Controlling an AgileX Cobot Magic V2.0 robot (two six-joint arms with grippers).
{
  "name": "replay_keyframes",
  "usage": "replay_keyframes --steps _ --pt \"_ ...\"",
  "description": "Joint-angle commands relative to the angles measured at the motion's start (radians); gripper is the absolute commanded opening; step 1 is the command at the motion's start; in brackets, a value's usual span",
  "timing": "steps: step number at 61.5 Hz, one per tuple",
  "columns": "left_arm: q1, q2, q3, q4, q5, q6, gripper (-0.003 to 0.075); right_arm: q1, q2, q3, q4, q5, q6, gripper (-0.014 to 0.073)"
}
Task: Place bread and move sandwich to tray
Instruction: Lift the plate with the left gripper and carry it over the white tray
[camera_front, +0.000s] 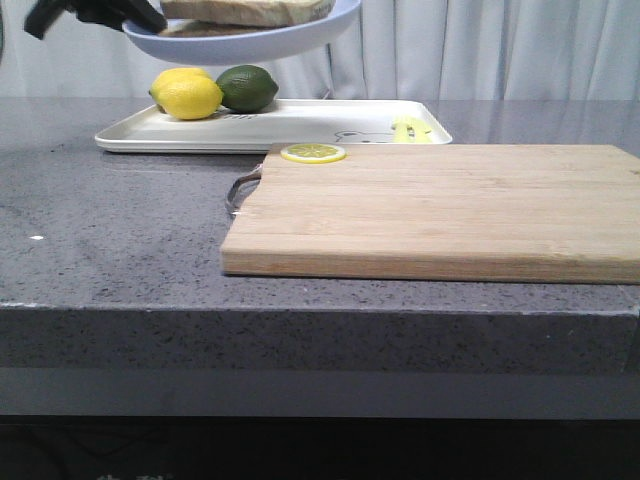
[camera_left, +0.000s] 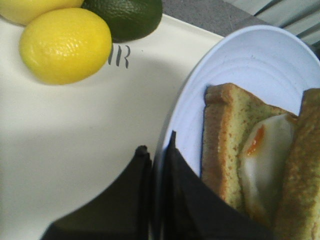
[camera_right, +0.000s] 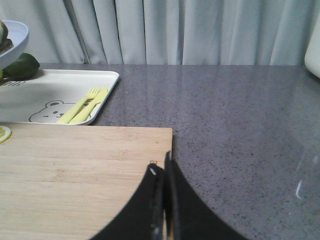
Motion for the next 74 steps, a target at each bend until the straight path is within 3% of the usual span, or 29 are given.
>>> replay_keyframes --steps 1,10,74 --pt "-0.006 0.003 -0.119 -0.101 -0.007 -0.046 -0.0019 0.001 0.005 -0.028 -0.003 -0.078 0.001 -0.0060" --pt "-0.006 0.067 -0.179 -0.101 -0.011 -0.062 -0.0018 0.001 0.005 -0.028 -0.003 -0.078 0.001 -0.0060" --pt "-0.027 0.119 -0.182 -0.058 -0.126 -0.062 -0.0017 0.001 0.005 -0.027 -0.003 -0.078 0.001 -0.0060"
